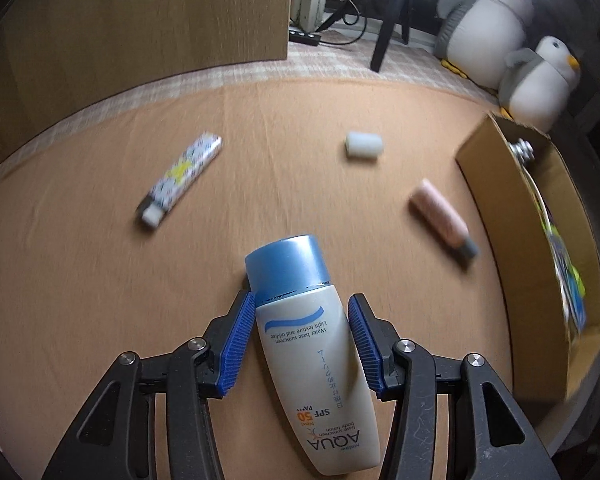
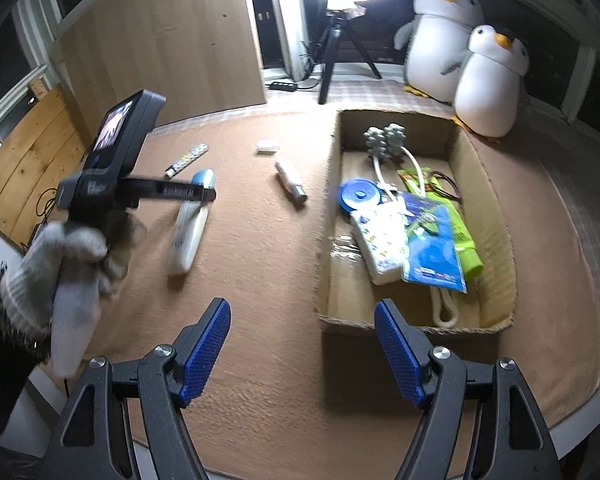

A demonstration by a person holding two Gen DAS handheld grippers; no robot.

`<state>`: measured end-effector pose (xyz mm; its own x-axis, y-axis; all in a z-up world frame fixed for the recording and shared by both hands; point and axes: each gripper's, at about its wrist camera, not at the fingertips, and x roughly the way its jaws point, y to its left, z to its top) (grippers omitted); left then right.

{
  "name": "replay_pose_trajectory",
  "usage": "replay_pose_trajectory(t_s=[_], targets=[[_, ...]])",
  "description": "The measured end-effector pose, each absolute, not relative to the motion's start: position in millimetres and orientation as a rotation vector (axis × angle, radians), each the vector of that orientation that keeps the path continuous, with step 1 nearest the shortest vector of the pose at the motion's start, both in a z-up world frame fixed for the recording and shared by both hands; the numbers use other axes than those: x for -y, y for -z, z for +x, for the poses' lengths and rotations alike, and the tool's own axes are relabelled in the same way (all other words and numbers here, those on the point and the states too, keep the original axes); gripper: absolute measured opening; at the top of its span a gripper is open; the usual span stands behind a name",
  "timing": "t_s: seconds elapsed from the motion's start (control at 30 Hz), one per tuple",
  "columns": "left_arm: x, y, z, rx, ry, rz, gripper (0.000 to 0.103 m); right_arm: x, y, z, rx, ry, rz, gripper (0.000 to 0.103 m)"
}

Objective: Organize objects
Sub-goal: 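Close the right tool on the sunscreen bottle while the left tool holds it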

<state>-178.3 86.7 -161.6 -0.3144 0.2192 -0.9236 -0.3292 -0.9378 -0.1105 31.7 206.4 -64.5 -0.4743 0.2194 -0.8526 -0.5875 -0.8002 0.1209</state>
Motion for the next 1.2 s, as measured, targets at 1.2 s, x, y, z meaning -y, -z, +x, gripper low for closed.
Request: replay_pose_trajectory(t_s=[1.2], targets=[[-14.3,169.7,-116.0,0.196,-2.057,-1.516,0.059,-228.4,158.2,-131.8,-1.078,-2.308,-1.583,0.071]])
